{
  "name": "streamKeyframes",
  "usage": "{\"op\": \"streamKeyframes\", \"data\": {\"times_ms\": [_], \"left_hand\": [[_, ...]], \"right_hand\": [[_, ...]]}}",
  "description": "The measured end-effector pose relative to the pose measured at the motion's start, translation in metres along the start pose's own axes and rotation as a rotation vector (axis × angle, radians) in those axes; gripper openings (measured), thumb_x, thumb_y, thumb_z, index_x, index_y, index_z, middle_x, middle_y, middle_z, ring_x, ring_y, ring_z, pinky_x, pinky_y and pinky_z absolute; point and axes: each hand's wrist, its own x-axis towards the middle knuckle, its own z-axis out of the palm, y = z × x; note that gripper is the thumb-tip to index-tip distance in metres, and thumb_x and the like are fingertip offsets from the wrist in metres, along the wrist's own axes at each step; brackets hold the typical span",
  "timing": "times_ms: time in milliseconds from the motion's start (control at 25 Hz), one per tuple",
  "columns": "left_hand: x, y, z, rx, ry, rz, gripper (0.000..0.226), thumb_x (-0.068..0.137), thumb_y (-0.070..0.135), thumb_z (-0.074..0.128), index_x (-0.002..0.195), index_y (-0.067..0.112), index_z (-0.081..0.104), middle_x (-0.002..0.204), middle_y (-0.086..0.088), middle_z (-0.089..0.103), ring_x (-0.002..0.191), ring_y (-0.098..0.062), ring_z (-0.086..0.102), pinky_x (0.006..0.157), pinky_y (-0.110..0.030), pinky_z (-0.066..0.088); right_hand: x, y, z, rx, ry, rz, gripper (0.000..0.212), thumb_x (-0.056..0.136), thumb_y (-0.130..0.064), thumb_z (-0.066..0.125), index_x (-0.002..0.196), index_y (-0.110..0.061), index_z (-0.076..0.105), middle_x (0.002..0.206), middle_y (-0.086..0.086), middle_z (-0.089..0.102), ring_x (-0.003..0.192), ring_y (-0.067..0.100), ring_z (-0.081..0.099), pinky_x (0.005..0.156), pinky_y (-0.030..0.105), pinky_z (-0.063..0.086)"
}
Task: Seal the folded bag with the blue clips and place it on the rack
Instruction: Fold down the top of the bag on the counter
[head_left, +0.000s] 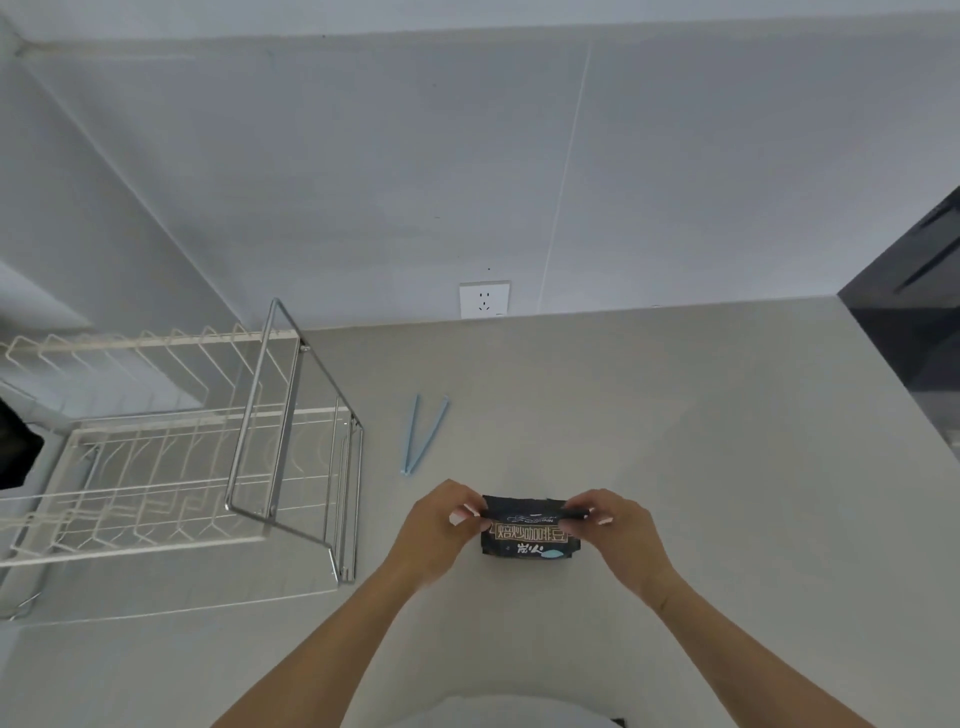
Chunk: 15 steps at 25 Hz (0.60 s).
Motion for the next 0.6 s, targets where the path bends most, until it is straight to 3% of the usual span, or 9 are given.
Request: {"op": "streamKeyframes", "data": {"times_ms": [200, 600], "left_hand": [[-0.026, -0.01, 0.0, 0.115, 0.055, 0.121, 0.013, 0.088, 0.018, 0.066, 0.087, 0.03, 0.062, 0.093, 0.016, 0.061, 0.087, -0.002, 0.06, 0.072, -0.026, 0.052], [-0.09, -0.048, -0.014, 0.318, 0.102, 0.251, 0.014, 0.091, 0.018, 0.062, 0.094, 0.03, 0.055, 0.098, 0.017, 0.056, 0.074, -0.007, 0.056, 0.059, -0.032, 0.054]], "right_hand": [[-0.022, 0.006, 0.014, -0.037, 0.032, -0.084, 0.029, 0.072, -0.012, 0.08, 0.073, -0.04, 0.071, 0.083, -0.019, 0.07, 0.075, 0.008, 0.062, 0.07, 0.024, 0.049], [-0.057, 0.004, 0.044, -0.289, -0.113, -0.262, 0.018, 0.08, -0.021, 0.074, 0.08, -0.038, 0.069, 0.081, -0.022, 0.066, 0.086, 0.004, 0.054, 0.073, 0.021, 0.043]]}}
